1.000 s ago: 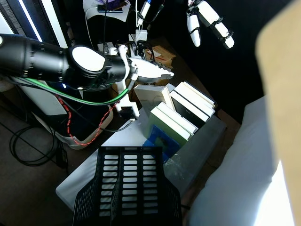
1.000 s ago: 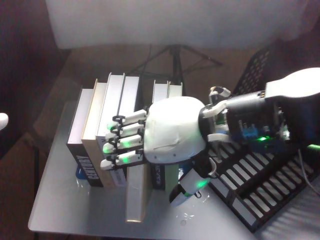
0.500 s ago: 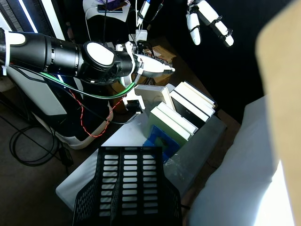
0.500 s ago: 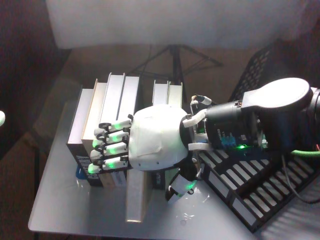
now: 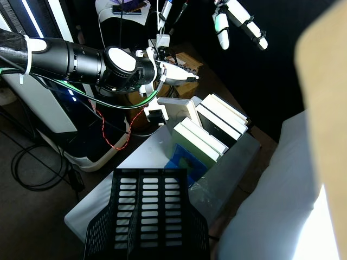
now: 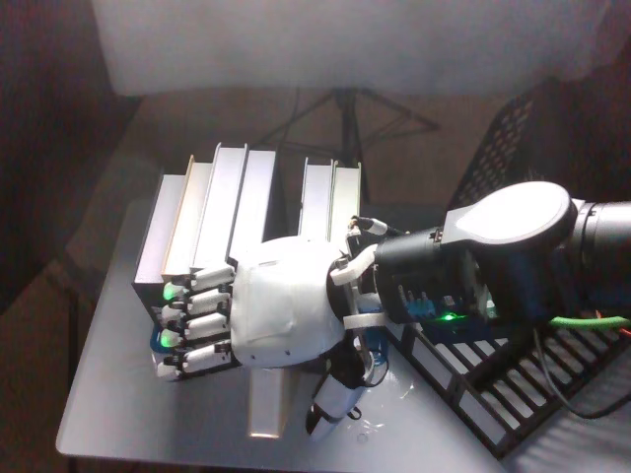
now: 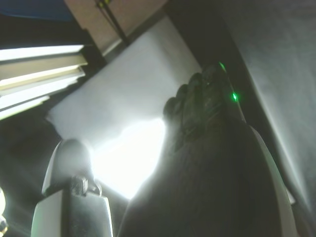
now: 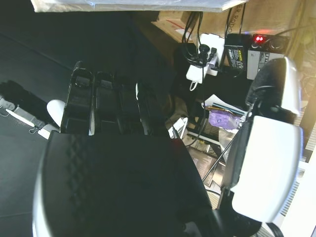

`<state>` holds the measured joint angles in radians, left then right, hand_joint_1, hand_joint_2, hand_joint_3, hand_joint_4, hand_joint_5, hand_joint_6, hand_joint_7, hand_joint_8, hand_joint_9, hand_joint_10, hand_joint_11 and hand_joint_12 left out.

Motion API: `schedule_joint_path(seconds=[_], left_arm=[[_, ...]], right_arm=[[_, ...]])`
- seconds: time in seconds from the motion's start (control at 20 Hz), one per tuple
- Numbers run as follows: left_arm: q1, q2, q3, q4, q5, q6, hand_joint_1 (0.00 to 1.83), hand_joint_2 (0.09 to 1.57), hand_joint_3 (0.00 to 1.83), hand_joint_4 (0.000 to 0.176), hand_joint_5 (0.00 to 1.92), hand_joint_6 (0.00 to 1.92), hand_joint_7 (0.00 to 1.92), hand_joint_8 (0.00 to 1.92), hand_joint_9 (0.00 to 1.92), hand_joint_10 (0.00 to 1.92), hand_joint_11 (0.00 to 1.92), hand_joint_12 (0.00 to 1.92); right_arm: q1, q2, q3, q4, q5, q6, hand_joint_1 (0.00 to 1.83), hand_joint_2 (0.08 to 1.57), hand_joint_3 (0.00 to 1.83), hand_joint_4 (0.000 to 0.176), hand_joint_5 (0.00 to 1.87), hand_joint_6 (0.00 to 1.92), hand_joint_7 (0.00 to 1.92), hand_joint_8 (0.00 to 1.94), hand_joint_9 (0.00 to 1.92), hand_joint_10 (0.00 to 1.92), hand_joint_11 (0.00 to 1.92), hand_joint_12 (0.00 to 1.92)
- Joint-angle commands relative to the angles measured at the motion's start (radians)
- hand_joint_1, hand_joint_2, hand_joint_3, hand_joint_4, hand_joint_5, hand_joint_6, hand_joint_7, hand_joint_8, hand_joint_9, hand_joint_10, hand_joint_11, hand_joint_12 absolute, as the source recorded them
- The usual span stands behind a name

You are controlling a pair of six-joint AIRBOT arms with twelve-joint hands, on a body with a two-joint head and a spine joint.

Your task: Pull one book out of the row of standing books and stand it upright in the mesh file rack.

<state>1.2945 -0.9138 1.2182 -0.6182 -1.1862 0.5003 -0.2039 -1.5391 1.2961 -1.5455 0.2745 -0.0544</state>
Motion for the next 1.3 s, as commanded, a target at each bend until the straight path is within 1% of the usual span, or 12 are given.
schedule_joint_path(seconds=[0.0,0.1,0.15,0.3,0.35,0.4,0.5,0.65,0.7,0.8,0.9,1.25], left_arm=[[-0.001,0.012,0.003,-0.026,-0.129,-0.004,0.51,1.3,0.01,0.027,0.0,0.0,0.0,0.0,0.0,0.0,0.0,0.0],[-0.001,0.012,0.004,-0.026,-0.133,-0.007,0.52,1.3,0.01,0.027,0.0,0.0,0.0,0.0,0.0,0.0,0.0,0.0],[-0.001,0.013,0.004,-0.026,-0.134,-0.007,0.54,1.3,0.0,0.024,0.0,0.0,0.0,0.0,0.0,0.0,0.0,0.0],[-0.001,0.013,0.005,-0.024,-0.135,-0.01,0.53,1.3,0.01,0.022,0.0,0.0,0.0,0.0,0.0,0.0,0.0,0.0],[-0.001,0.013,0.005,-0.024,-0.137,-0.011,0.53,1.31,0.01,0.016,0.0,0.0,0.0,0.0,0.0,0.0,0.0,0.0],[-0.001,0.013,0.005,-0.024,-0.138,-0.012,0.53,1.31,0.01,0.016,0.0,0.0,0.0,0.0,0.0,0.0,0.0,0.0],[-0.001,0.012,0.006,-0.023,-0.138,-0.012,0.54,1.31,0.01,0.013,0.0,0.0,0.0,0.0,0.0,0.0,0.0,0.0],[0.003,0.011,0.003,-0.017,-0.139,-0.017,0.54,1.3,0.0,0.012,0.02,0.01,0.0,0.0,0.0,0.0,0.0,0.0],[0.007,0.011,0.003,-0.017,-0.142,-0.02,0.55,1.3,0.0,0.007,0.02,0.01,0.0,0.0,0.0,0.0,0.0,0.0],[0.01,0.012,0.003,-0.018,-0.146,-0.024,0.55,1.3,0.0,0.01,0.02,0.01,0.0,0.0,0.0,0.0,0.0,0.0],[0.011,0.011,0.003,-0.018,-0.148,-0.025,0.54,1.31,0.0,0.021,0.01,0.0,0.0,0.0,0.0,0.0,0.0,0.0],[0.012,0.012,0.003,-0.018,-0.158,-0.031,0.5,1.31,0.0,0.024,0.02,0.0,0.0,0.0,0.0,0.0,0.0,0.0]], right_arm=[[0.001,0.005,-0.003,0.015,0.028,-0.003,0.79,0.86,0.0,0.074,0.09,0.01,0.13,0.01,0.06,0.0,0.0,0.04],[-0.005,0.002,-0.001,0.013,0.023,-0.008,0.81,0.9,0.02,0.06,0.09,0.0,0.1,0.0,0.03,0.0,0.0,0.0],[-0.009,-0.002,0.002,0.013,0.02,-0.01,0.8,0.9,0.02,0.068,0.14,0.02,0.14,0.02,0.06,0.01,0.0,0.0],[-0.023,-0.02,0.019,0.006,0.005,-0.011,0.88,0.95,0.03,0.054,0.17,0.03,0.12,0.0,0.08,0.02,0.01,0.0],[-0.029,-0.026,0.024,0.001,-0.002,-0.011,0.88,0.94,0.03,0.06,0.18,0.03,0.13,0.01,0.1,0.03,0.03,0.01],[-0.035,-0.031,0.029,-0.001,-0.008,-0.011,0.91,0.99,0.0,0.074,0.16,0.02,0.13,0.01,0.11,0.01,0.0,0.18],[-0.046,-0.043,0.041,-0.008,-0.019,-0.011,0.93,1.03,0.01,0.064,0.17,0.01,0.16,0.0,0.16,0.02,0.0,0.32],[-0.058,-0.068,0.064,-0.037,-0.042,-0.012,0.98,1.05,0.01,0.08,0.28,0.03,0.28,0.01,0.26,0.04,0.0,0.66],[-0.062,-0.072,0.068,-0.046,-0.05,-0.012,0.95,1.09,0.01,0.089,0.28,0.02,0.28,0.0,0.22,0.02,0.0,0.38],[-0.071,-0.079,0.074,-0.055,-0.067,-0.012,0.95,1.1,0.01,0.091,0.28,0.01,0.28,0.0,0.2,0.01,0.0,0.19],[-0.084,-0.091,0.087,-0.073,-0.089,-0.012,0.95,1.1,0.01,0.091,0.28,0.01,0.28,0.0,0.2,0.01,0.0,0.18],[-0.116,-0.127,0.122,-0.105,-0.143,-0.012,0.95,1.1,0.01,0.091,0.28,0.01,0.28,0.0,0.2,0.01,0.0,0.17]])
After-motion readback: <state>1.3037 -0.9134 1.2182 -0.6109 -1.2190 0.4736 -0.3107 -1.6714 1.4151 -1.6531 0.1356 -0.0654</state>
